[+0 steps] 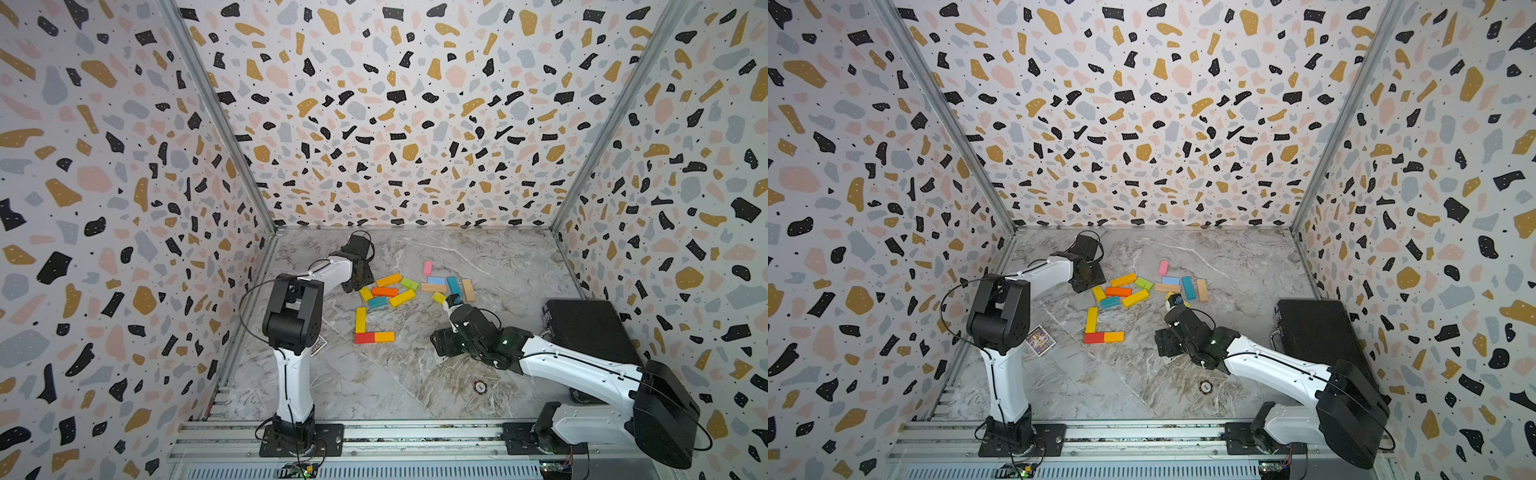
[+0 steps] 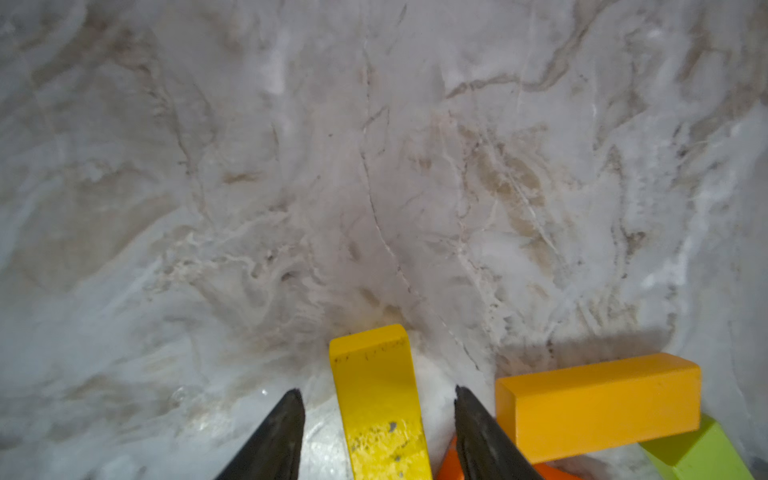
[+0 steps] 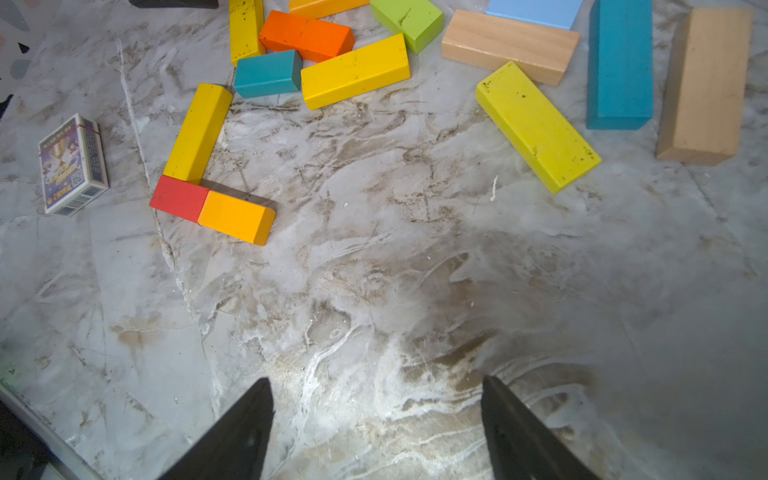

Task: Assemble the letter h with building blocks
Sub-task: Pick up the building block from the center of the board.

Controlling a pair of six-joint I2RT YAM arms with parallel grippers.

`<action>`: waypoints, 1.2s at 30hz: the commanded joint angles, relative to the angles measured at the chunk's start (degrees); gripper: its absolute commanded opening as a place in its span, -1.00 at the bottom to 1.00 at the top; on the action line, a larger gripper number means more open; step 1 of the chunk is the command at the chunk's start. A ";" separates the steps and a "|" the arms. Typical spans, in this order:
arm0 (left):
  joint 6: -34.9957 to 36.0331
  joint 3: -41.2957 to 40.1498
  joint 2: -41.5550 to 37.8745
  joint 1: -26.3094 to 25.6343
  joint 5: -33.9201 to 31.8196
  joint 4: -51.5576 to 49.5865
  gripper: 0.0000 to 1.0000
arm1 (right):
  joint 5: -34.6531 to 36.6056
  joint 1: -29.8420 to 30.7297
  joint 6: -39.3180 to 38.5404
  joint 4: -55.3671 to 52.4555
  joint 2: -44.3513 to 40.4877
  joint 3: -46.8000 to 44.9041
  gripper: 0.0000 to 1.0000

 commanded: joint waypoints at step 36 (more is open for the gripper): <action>6.56 -23.73 -43.41 -13.71 -1.65 -11.94 -0.74 | -1.38 -2.00 1.07 2.09 -3.39 -3.10 0.61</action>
